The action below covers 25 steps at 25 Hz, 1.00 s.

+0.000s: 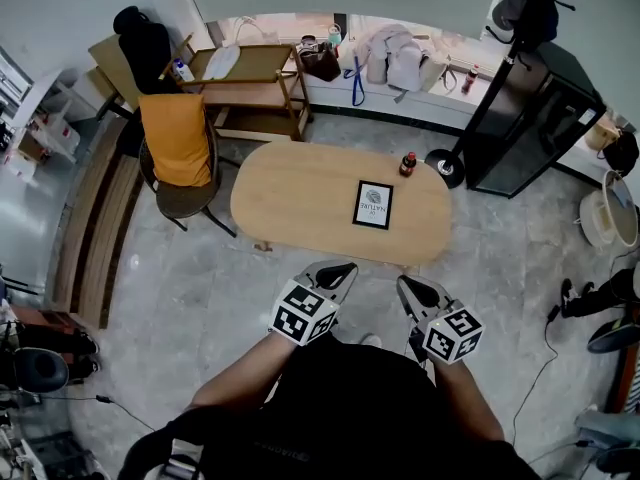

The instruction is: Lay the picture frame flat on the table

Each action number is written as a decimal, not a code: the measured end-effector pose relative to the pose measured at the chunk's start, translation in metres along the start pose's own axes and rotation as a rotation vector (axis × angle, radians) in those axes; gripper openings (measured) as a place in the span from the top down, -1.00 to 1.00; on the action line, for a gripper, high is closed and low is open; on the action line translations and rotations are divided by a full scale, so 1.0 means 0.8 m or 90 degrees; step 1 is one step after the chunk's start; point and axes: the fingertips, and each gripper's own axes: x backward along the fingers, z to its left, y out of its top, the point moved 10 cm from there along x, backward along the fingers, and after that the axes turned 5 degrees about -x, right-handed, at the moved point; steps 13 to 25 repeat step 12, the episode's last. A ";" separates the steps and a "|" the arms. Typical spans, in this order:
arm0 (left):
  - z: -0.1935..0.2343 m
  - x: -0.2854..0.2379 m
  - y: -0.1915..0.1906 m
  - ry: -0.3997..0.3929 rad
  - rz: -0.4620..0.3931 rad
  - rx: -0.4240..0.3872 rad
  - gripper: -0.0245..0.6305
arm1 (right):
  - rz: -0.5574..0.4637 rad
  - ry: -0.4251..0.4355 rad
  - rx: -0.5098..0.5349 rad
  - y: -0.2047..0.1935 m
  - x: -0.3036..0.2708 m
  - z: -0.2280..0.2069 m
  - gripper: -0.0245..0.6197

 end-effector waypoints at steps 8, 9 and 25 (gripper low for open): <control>-0.008 0.002 0.000 -0.006 0.007 -0.015 0.91 | 0.002 -0.004 0.016 -0.004 0.006 0.001 0.92; -0.009 0.001 0.001 -0.006 0.006 -0.018 0.91 | 0.004 -0.003 0.018 -0.003 0.006 -0.001 0.92; -0.011 -0.002 0.007 -0.006 0.002 -0.023 0.91 | 0.008 0.000 0.023 0.000 0.007 -0.006 0.92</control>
